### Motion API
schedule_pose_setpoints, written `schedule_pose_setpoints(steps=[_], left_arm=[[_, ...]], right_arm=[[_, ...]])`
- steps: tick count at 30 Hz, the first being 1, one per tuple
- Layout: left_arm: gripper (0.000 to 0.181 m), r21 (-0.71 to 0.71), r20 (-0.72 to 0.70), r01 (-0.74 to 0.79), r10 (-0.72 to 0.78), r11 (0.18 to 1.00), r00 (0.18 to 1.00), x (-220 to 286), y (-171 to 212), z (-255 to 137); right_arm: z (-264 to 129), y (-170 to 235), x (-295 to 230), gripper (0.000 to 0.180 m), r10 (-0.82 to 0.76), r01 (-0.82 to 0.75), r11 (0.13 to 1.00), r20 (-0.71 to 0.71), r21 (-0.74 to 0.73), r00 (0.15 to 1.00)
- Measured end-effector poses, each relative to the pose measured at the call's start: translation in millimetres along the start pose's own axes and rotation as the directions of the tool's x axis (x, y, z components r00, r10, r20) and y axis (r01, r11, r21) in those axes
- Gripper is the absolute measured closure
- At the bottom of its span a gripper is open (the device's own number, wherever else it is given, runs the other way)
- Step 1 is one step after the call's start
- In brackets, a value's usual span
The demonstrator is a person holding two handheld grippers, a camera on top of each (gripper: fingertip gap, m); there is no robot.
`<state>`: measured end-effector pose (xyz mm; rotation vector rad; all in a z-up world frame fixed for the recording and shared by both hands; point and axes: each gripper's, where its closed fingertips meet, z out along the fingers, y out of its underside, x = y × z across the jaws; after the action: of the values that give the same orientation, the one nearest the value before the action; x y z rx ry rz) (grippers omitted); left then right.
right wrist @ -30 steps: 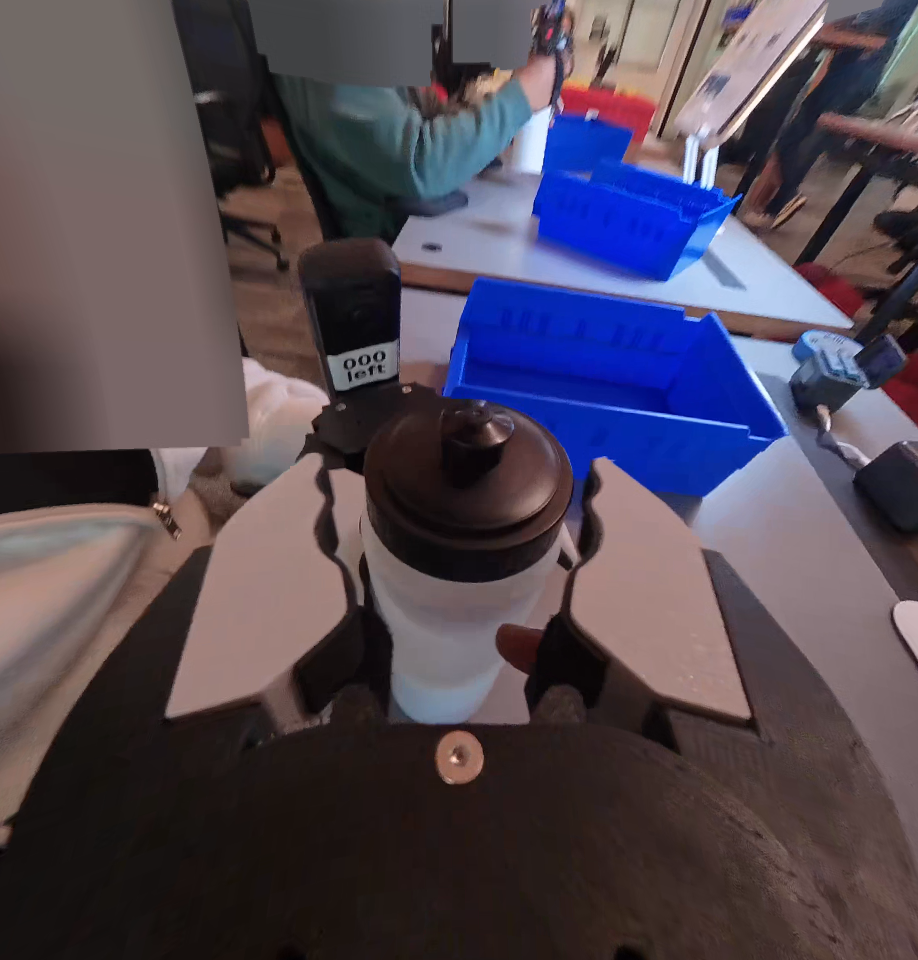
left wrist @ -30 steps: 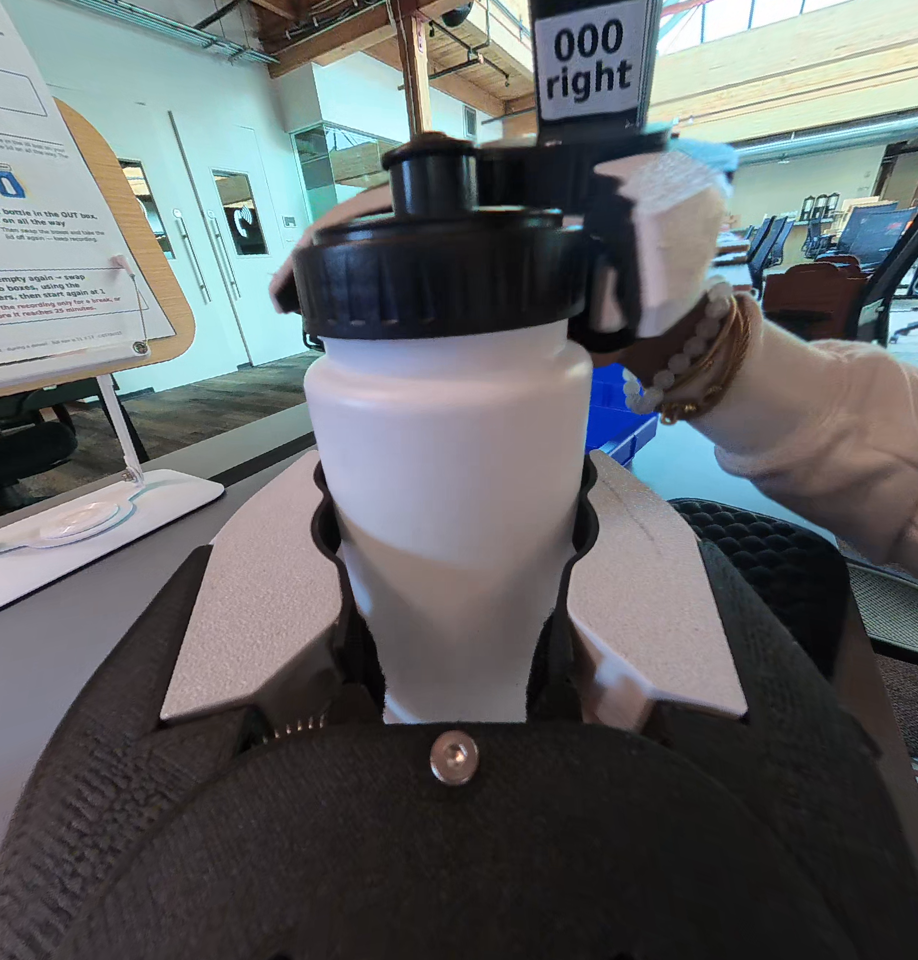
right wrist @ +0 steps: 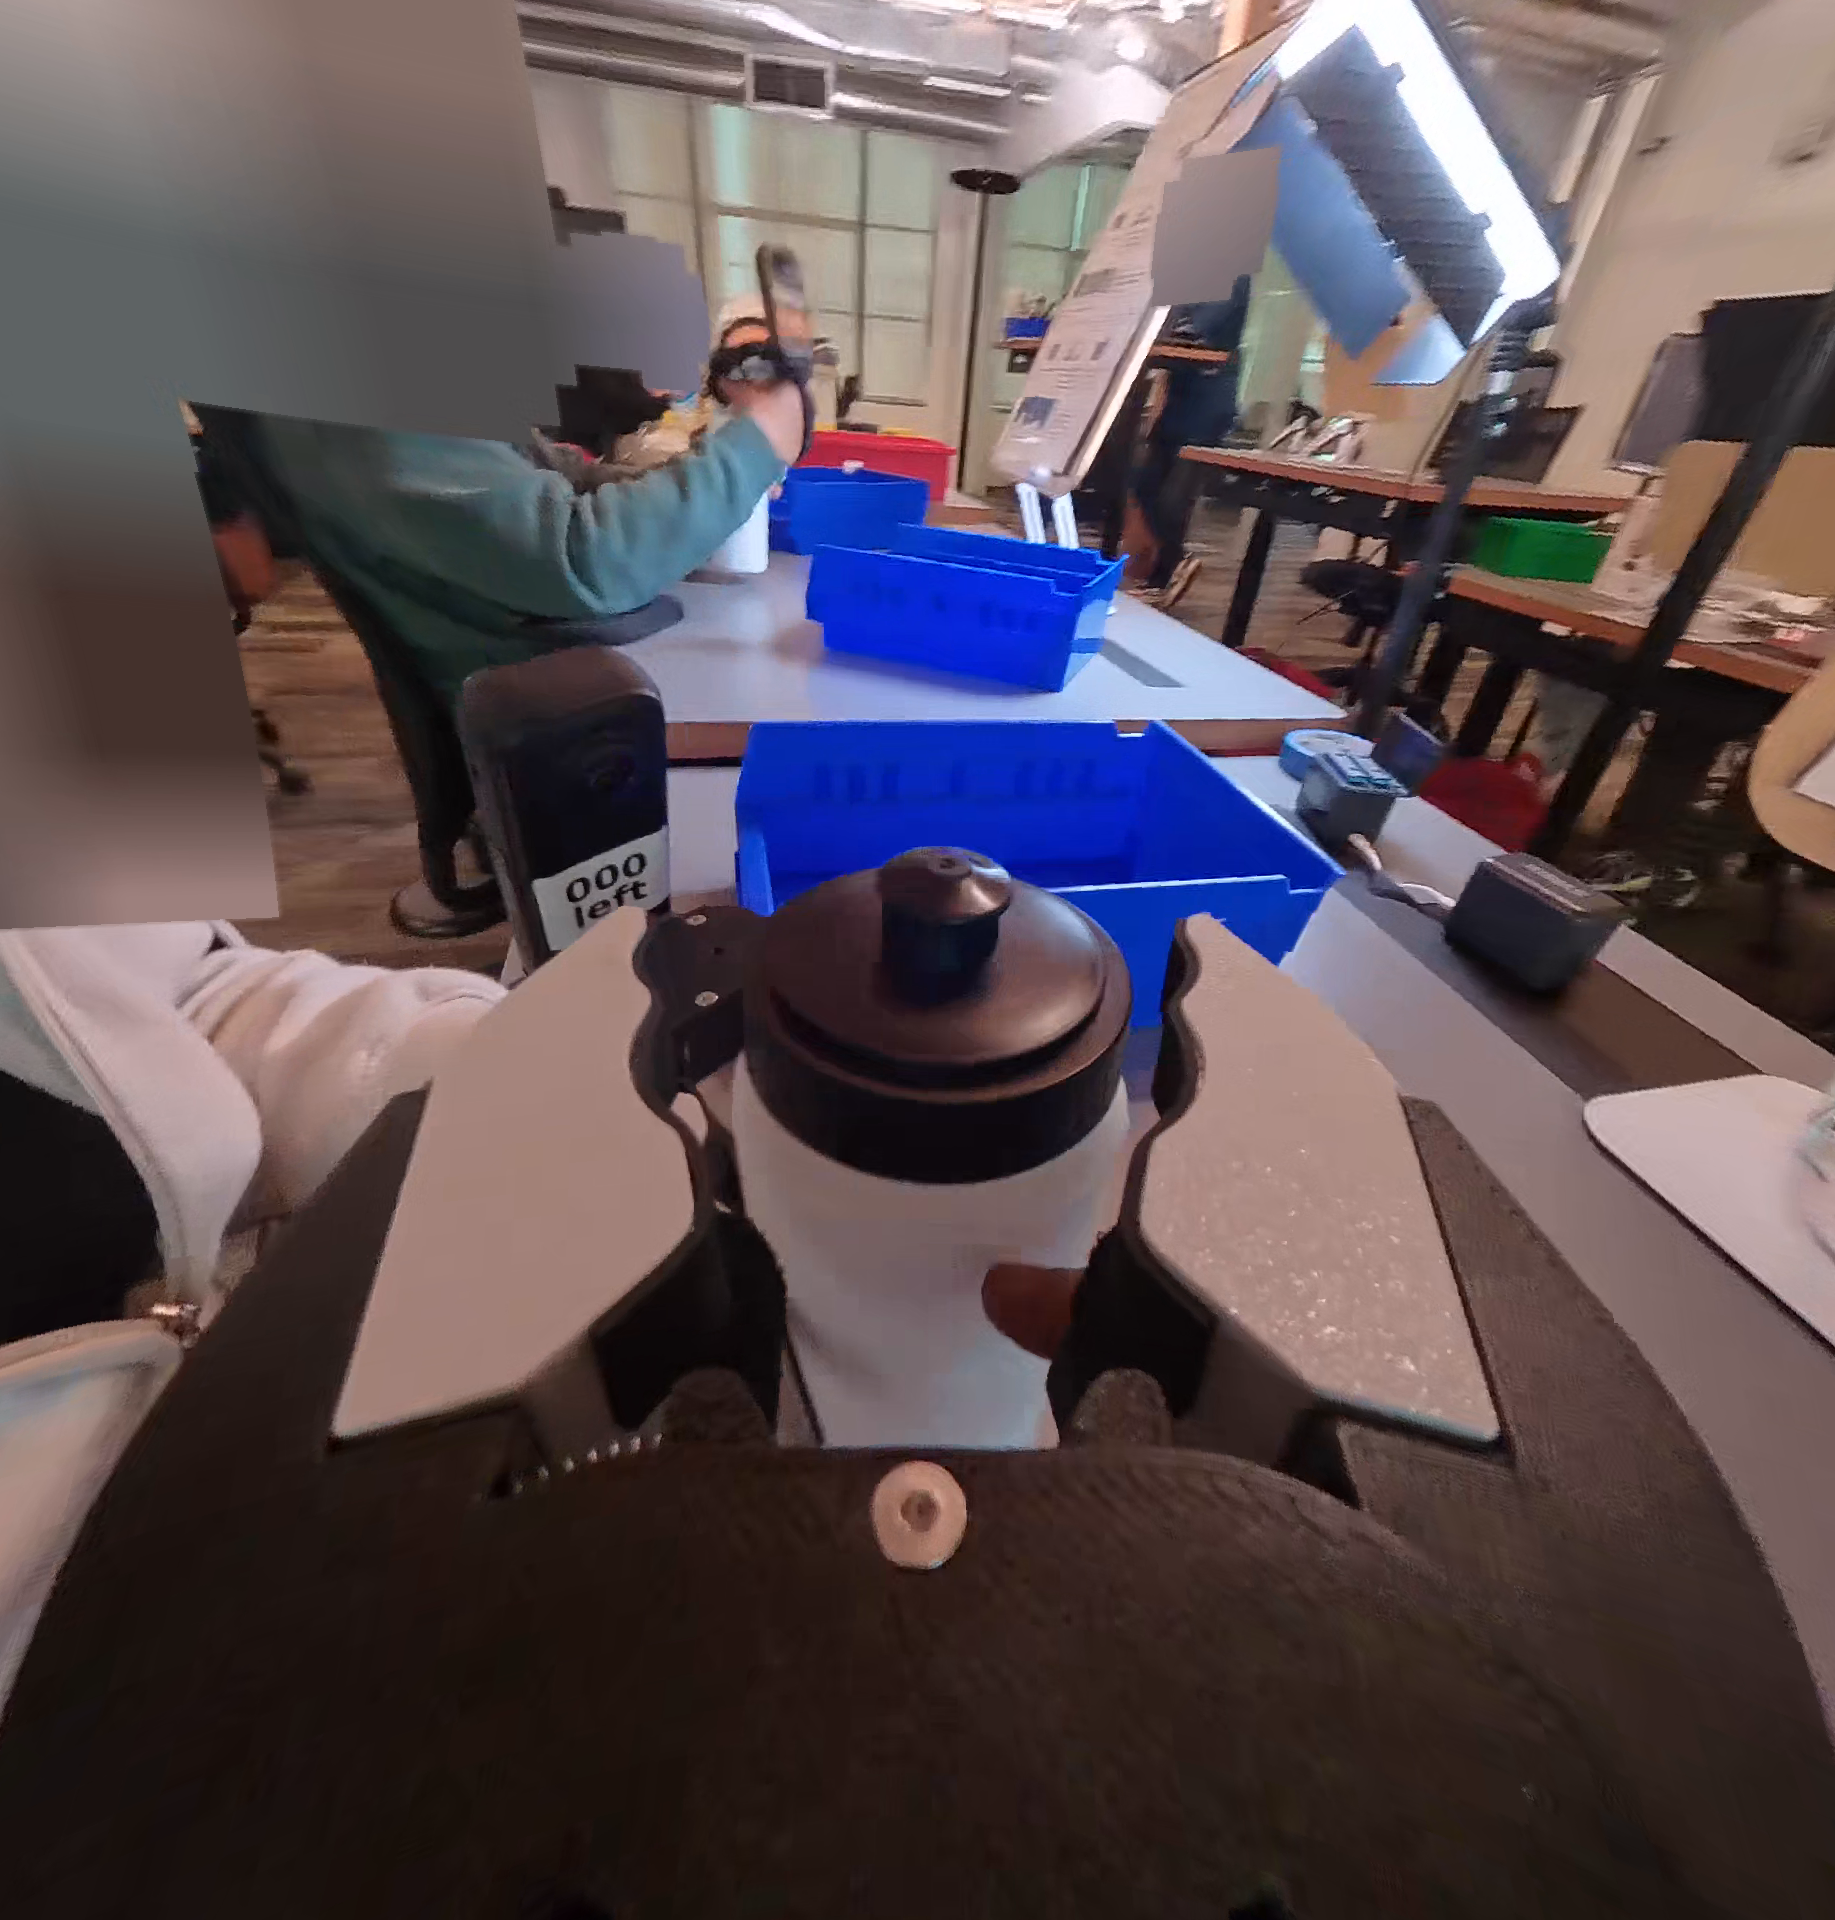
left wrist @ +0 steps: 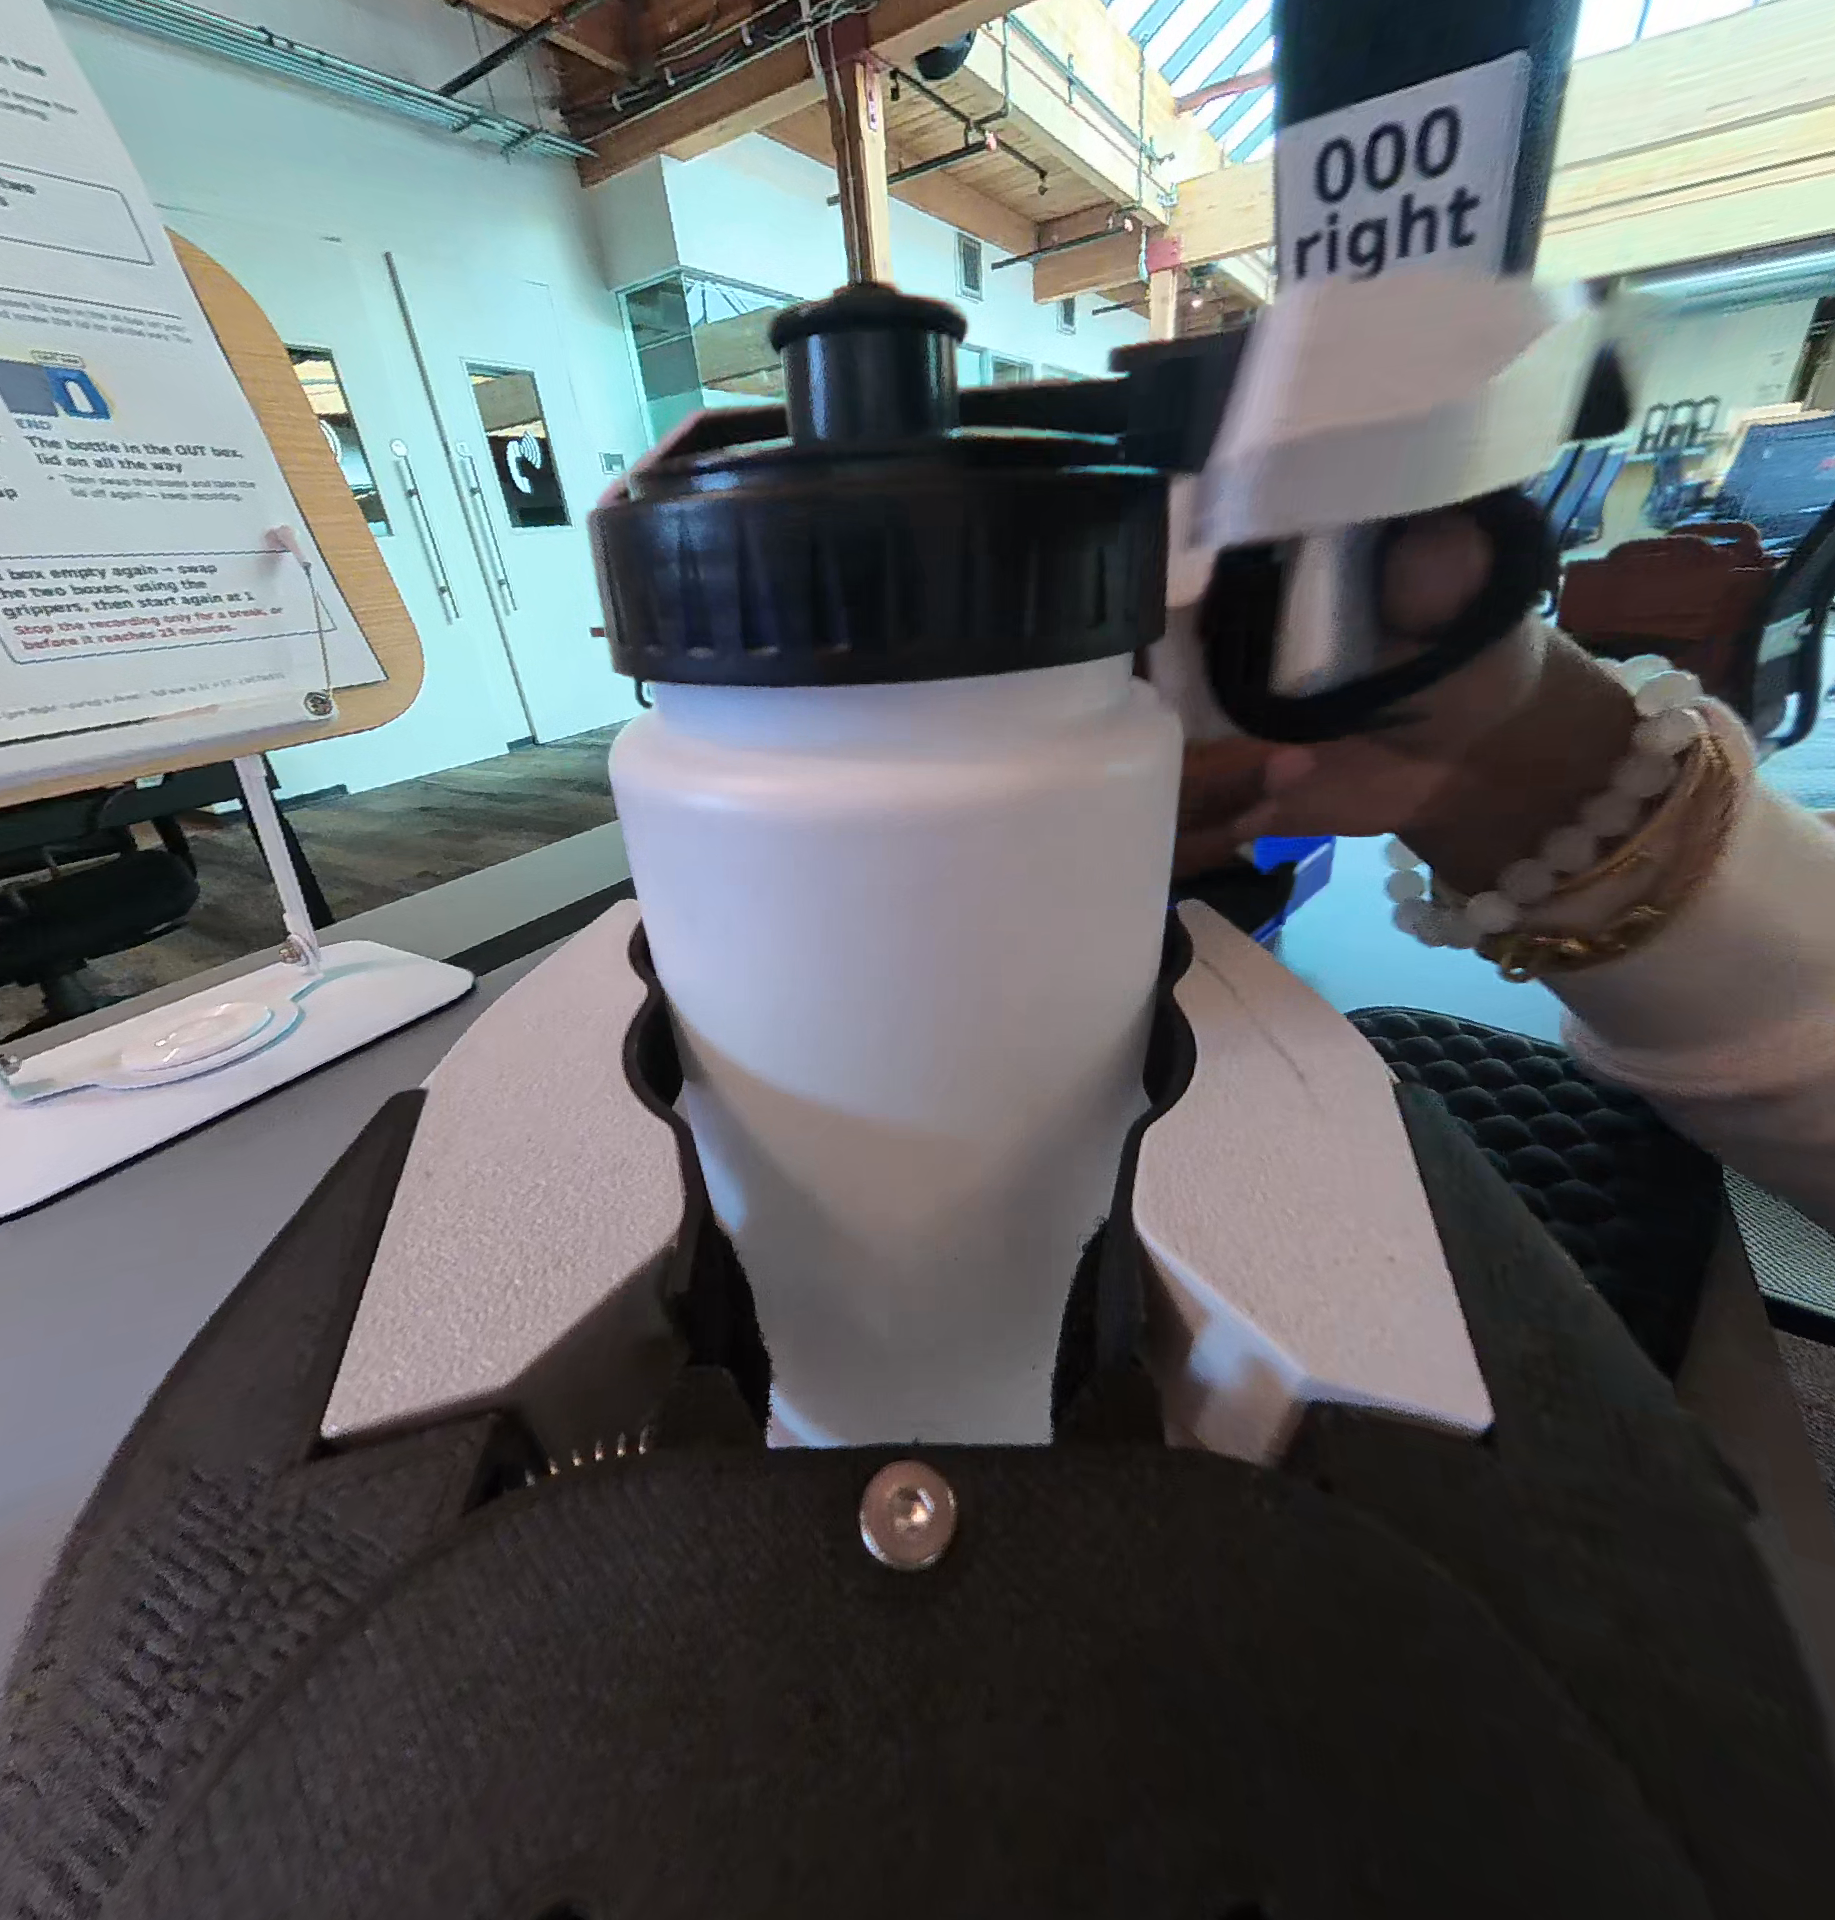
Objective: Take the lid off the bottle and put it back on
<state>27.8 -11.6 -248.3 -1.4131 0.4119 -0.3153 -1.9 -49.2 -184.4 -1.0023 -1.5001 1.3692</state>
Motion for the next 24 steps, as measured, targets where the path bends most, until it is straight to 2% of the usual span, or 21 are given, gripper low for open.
schedule_pose_setpoints(steps=[3,4,11,14,16,19,20,24], left_arm=[[0.092,-0.002,0.007,0.019,-0.019,1.0,1.0,-2.5,0.6,-0.4],[0.093,-0.005,0.009,0.02,-0.02,1.0,1.0,-2.4,0.9,-0.2],[0.094,-0.013,0.023,0.007,-0.007,1.0,1.0,0.6,1.3,2.9],[0.094,-0.009,0.036,0.048,-0.047,0.999,0.998,-5.9,1.8,0.3],[0.094,-0.006,0.059,0.057,-0.057,0.998,0.997,-11.0,1.8,-1.3],[0.094,-0.016,0.056,0.042,-0.041,0.999,0.998,-10.7,2.4,0.0],[0.094,-0.017,0.054,0.037,-0.036,0.999,0.998,-9.7,2.4,0.5],[0.094,-0.014,0.053,0.042,-0.042,0.999,0.998,-9.9,2.1,-1.0]], right_arm=[[4.9,6.9,5.4,0.104,-0.019,0.019,0.999,0.009,-0.033,1.0],[4.4,6.9,5.8,0.104,-0.014,0.014,1.0,-0.007,-0.027,1.0],[-11.1,9.0,9.3,0.11,-0.002,-0.002,1.0,-0.301,-0.013,0.954],[-21.4,12.0,5.0,0.117,-0.018,0.007,0.999,-0.371,-0.031,0.929],[-27.7,10.2,-4.8,0.128,-0.018,0.012,1.0,-0.355,-0.019,0.935],[-29.4,2.5,-45.2,0.157,0.03,-0.026,0.999,-0.112,0.038,0.993],[-32.2,-1.1,-45.0,0.153,0.045,-0.039,0.998,-0.106,0.055,0.993],[-43.5,-13.4,-6.6,0.13,-0.02,0.047,0.993,-0.252,0.104,0.968]])
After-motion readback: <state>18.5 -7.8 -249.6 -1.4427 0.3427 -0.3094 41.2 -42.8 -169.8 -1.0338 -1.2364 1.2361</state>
